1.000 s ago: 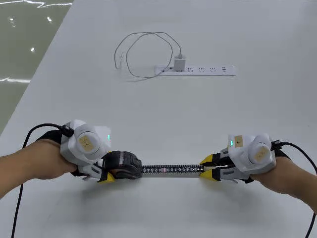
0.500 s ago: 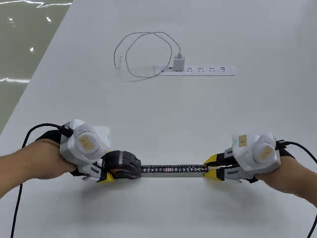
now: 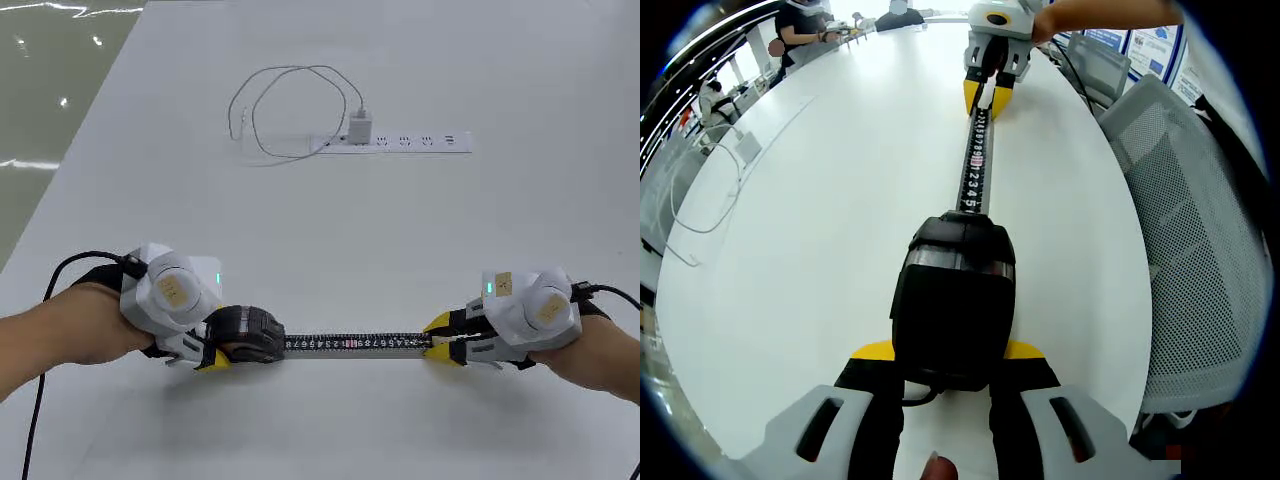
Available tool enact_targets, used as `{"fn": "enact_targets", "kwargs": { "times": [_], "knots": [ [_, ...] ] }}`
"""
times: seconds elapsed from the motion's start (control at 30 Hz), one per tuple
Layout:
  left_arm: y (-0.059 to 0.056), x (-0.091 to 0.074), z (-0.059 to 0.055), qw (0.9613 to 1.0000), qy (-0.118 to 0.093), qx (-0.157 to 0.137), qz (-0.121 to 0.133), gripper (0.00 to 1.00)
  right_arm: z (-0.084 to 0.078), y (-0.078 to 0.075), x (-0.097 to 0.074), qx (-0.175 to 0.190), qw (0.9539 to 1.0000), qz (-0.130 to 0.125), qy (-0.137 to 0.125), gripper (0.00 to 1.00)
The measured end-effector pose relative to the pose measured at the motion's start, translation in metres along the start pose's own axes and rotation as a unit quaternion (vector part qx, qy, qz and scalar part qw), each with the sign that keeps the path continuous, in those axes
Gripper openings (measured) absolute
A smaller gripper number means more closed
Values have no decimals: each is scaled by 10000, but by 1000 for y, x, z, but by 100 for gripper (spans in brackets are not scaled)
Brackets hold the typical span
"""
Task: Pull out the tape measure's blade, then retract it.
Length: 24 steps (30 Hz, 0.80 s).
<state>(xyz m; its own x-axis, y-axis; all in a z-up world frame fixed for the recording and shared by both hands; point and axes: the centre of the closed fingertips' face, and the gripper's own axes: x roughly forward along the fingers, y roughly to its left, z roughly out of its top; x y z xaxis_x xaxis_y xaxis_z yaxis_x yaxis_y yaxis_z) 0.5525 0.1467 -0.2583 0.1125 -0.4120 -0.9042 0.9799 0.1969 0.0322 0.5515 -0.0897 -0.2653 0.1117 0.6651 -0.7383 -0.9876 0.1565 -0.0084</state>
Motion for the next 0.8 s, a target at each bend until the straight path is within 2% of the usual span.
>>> {"fn": "enact_targets", "kwargs": {
  "times": [0.8],
  "knots": [
    [0,0,0,10000,7,-2,8,28,-15,-3,-15,-10,9999,-18,171,7]
  ]
}}
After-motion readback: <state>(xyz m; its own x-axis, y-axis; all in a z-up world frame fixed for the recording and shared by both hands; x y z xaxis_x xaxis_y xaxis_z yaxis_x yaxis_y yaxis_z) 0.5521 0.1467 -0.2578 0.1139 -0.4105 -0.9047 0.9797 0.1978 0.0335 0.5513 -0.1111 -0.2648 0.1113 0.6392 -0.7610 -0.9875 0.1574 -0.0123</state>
